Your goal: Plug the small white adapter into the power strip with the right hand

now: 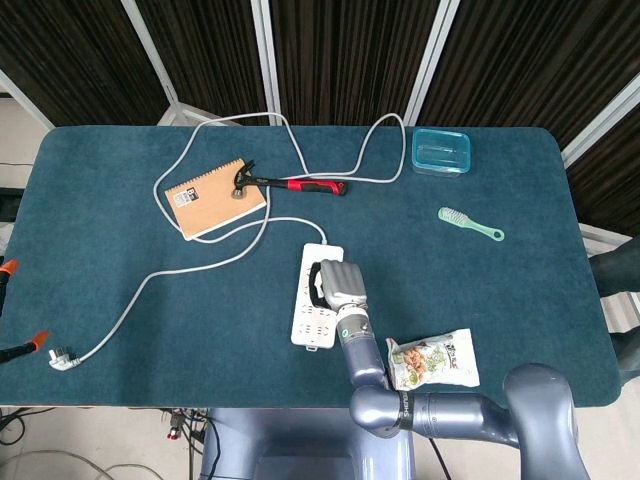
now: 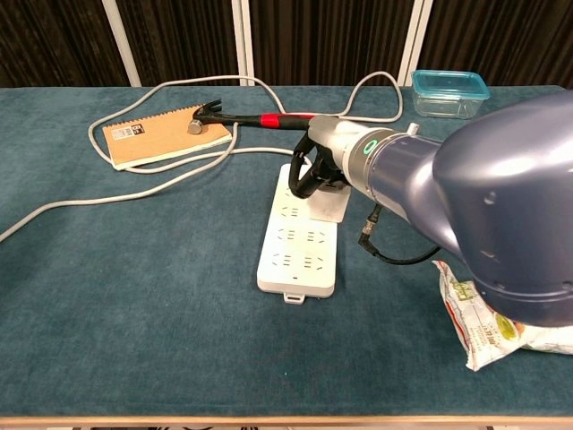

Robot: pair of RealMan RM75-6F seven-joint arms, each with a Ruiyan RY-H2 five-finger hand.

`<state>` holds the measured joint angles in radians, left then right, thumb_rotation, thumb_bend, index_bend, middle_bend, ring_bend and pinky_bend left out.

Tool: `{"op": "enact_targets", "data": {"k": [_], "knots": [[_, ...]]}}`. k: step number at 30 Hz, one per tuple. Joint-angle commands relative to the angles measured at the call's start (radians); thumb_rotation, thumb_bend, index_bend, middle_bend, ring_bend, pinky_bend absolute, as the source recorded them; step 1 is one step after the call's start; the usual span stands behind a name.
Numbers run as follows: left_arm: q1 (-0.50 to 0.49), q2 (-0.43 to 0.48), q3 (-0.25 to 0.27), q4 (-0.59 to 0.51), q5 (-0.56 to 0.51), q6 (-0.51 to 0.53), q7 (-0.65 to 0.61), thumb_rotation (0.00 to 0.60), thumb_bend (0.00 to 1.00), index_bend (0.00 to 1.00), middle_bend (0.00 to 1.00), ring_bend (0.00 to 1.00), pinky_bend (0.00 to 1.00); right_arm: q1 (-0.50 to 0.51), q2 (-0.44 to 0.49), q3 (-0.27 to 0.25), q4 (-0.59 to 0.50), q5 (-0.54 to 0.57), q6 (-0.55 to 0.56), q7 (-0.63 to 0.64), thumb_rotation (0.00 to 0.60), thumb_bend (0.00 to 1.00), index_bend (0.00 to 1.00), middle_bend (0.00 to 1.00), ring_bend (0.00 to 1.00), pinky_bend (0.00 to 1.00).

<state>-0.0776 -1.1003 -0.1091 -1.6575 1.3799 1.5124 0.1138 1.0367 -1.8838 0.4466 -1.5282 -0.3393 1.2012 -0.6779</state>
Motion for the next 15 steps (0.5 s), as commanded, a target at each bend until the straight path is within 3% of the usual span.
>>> {"op": "enact_targets", "data": {"k": [1, 15], "knots": [[0.000, 0.000, 0.000, 0.000, 0.000, 0.001, -0.001, 0.600, 0.07, 0.09, 0.00, 0.00, 0.00, 0.001, -0.006, 0.002, 0.006, -0.002, -0.002, 0.002, 0.600, 0.76, 1.00, 0.91, 0.90, 1.00], [0.000, 0.002, -0.003, 0.001, -0.005, 0.001, -0.005, 0.600, 0.07, 0.09, 0.00, 0.00, 0.00, -0.001, -0.029, 0.005, 0.035, -0.006, -0.013, 0.006, 0.600, 0.76, 1.00, 0.91, 0.90, 1.00]]}}
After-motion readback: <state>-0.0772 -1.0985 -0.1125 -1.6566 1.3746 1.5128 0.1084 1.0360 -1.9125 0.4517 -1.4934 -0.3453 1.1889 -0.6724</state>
